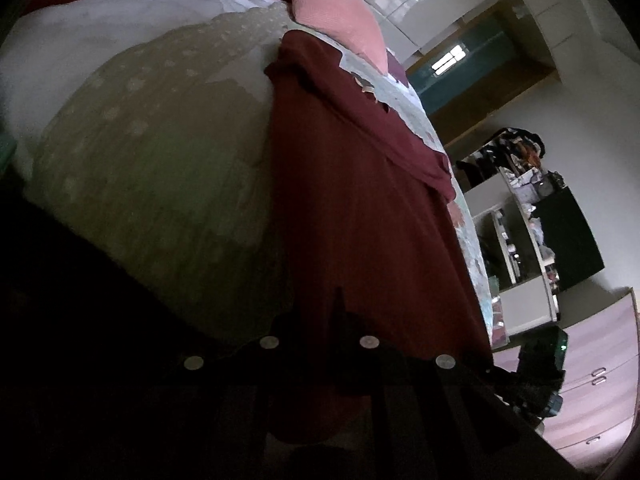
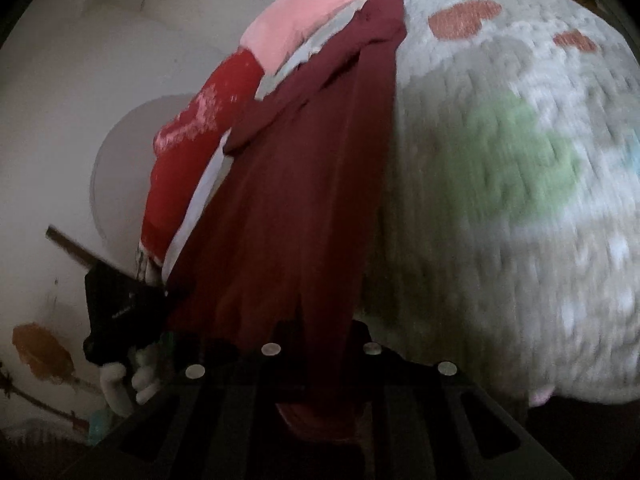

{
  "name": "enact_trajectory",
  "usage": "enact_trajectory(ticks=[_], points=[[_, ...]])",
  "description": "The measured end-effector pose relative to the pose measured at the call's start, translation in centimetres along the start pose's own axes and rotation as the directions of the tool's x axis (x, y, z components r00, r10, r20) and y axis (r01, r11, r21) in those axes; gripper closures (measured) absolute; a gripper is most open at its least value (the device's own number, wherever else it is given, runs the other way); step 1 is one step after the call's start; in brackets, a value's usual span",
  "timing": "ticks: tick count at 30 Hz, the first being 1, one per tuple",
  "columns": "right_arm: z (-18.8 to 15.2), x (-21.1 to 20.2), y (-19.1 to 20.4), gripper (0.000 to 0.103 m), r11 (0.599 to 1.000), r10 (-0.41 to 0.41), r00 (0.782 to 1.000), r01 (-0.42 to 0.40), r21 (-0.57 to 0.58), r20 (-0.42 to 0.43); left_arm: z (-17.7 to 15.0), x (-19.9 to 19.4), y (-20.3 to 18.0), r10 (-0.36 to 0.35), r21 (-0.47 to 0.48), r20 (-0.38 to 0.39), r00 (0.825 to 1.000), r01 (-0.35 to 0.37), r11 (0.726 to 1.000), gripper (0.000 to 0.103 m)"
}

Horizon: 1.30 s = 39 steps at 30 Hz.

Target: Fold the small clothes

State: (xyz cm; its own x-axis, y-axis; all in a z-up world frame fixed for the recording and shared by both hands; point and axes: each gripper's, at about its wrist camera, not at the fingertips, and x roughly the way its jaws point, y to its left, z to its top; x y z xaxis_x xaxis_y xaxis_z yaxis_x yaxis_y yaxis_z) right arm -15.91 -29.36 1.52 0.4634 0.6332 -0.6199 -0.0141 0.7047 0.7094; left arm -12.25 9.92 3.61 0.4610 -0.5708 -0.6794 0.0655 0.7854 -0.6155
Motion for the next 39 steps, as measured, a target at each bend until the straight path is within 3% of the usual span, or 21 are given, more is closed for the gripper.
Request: enact_trajectory(ticks=[3, 7, 10, 14, 17, 21, 25, 28, 29, 31, 34, 39], points=[[-1.4, -0.6, -0.5, 0.093, 1.000, -0.004, 1.000, 0.004, 0.001, -0.015, 1.0, -0.7, 0.2, -0.039, -0.042, 0.005, 0.999, 0.040, 0.998, 0.095], [1.0, -1.5, 0.0, 0.093, 0.999, 0.049, 0.998, -0.049, 0.010, 0.032, 5.7, -0.6, -2.1, -0.075, -0.033, 0.042, 0.996, 0.076, 0.997, 0.094], [5.1, -1.9, 1.8, 0.093, 0.994, 0.107, 0.990, -0.104, -0.029, 0.089, 10.0, 0.7, -4.2, -0.074, -0.012, 0.057, 0.996, 0.075, 0.997, 0.094], [11.8, -0.4, 3.3, 0.093, 0.989, 0.150, 0.977, -0.146, -0.038, 0.151, 15.9, 4.3, -5.9, -0.005, 0.024, 0.061, 0.998, 0.004, 1.000, 0.094], [16.9, 1.9, 3.9, 0.093, 0.993, 0.118, 0.978, -0.112, -0.044, 0.174, 20.1, 8.2, -5.5, 0.016, -0.031, 0.017, 1.000, -0.015, 0.999, 0.094], [22.9, 5.6, 1.8, 0.093, 0.996, 0.069, 0.982, -0.077, 0.038, 0.178, 24.3, 12.6, -4.4, 0.074, -0.077, -0.006, 0.997, -0.074, 0.994, 0.094], [27.1, 8.3, -0.7, 0.092, 0.993, 0.038, 0.983, -0.057, 0.102, 0.177, 26.9, 15.5, -3.5, 0.051, -0.124, -0.015, 0.999, -0.052, 0.991, 0.093], [29.6, 10.4, -1.9, 0.089, 0.988, 0.014, 0.986, -0.039, 0.148, 0.167, 28.6, 17.1, -2.5, -0.024, -0.180, -0.017, 1.000, 0.021, 0.984, 0.093], [30.1, 10.9, -2.4, 0.085, 0.985, 0.009, 0.986, -0.037, 0.168, 0.167, 28.9, 17.2, -2.3, -0.052, -0.195, -0.012, 0.999, 0.048, 0.980, 0.092], [31.2, 11.8, -3.4, 0.067, 0.973, 0.032, 0.985, -0.069, 0.219, 0.169, 29.4, 17.6, -1.8, -0.124, -0.237, 0.006, 0.992, 0.122, 0.964, 0.085], [32.3, 12.6, -4.4, 0.046, 0.951, 0.076, 0.976, -0.132, 0.281, 0.202, 29.9, 17.8, -0.9, -0.218, -0.313, 0.023, 0.976, 0.214, 0.925, 0.077], [33.0, 12.2, -4.8, 0.035, 0.938, 0.083, 0.964, -0.161, 0.307, 0.253, 31.1, 15.4, -0.1, -0.267, -0.358, 0.123, 0.956, 0.294, 0.886, 0.062]])
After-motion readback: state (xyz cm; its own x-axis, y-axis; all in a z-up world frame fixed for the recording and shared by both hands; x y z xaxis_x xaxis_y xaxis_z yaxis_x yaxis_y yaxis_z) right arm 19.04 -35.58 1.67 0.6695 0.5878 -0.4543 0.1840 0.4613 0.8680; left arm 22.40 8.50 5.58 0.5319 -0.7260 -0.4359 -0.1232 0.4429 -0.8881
